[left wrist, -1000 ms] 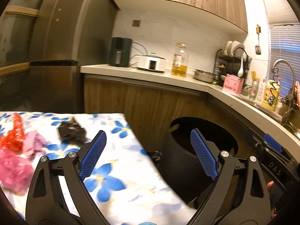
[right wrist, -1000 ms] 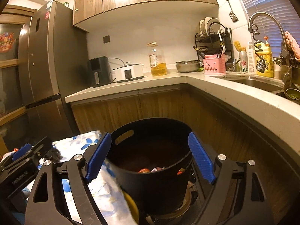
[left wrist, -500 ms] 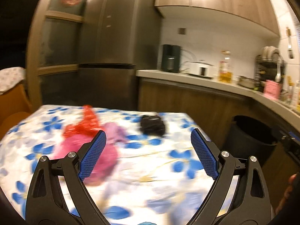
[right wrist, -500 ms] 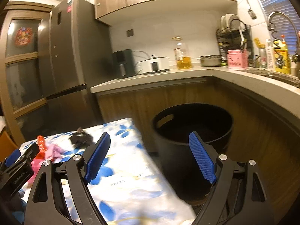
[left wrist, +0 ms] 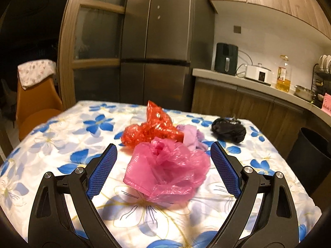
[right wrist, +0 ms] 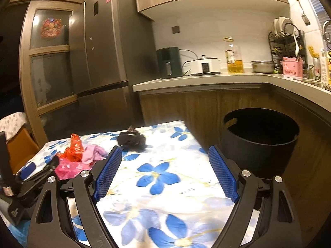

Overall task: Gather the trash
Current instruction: 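Grasp and lift the pink plastic bag with the left tool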

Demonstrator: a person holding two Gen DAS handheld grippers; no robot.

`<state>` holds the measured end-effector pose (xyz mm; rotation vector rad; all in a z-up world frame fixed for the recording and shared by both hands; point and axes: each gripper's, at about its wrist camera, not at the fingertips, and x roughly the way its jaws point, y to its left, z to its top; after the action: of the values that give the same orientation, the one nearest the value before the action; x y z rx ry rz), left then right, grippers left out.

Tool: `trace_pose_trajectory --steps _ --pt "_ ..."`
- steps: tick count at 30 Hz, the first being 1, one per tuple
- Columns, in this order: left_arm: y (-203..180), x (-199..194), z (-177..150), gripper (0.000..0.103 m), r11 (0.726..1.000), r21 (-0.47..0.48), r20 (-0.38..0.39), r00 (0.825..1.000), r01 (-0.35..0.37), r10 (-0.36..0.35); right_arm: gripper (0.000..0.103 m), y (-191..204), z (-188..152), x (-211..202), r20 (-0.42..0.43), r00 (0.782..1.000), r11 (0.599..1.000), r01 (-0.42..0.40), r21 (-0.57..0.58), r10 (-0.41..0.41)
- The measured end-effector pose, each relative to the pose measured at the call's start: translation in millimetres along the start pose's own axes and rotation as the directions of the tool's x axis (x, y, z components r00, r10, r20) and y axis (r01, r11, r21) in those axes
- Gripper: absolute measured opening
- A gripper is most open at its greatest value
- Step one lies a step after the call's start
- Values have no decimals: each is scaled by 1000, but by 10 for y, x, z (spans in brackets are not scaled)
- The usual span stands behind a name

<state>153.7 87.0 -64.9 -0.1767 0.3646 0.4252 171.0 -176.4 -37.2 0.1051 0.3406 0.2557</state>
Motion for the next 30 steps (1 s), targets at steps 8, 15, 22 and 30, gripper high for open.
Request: trace_pose_trajectory --steps 8,15,22,30 --pt "66 295 -83 50 998 -33 -111 992 58 -62 83 249 -49 152 -26 999 999 -37 -30 36" --pt "159 335 -142 5 990 -87 -158 979 115 -128 83 482 -116 333 -65 995 995 -79 -55 76" --pt "388 32 -69 3 983 -134 -95 986 122 -136 83 733 -178 523 -101 989 990 -117 -82 109" --pt "760 -305 113 3 985 -161 -1 998 68 -69 78 1096 -238 896 -140 979 983 -161 -85 148"
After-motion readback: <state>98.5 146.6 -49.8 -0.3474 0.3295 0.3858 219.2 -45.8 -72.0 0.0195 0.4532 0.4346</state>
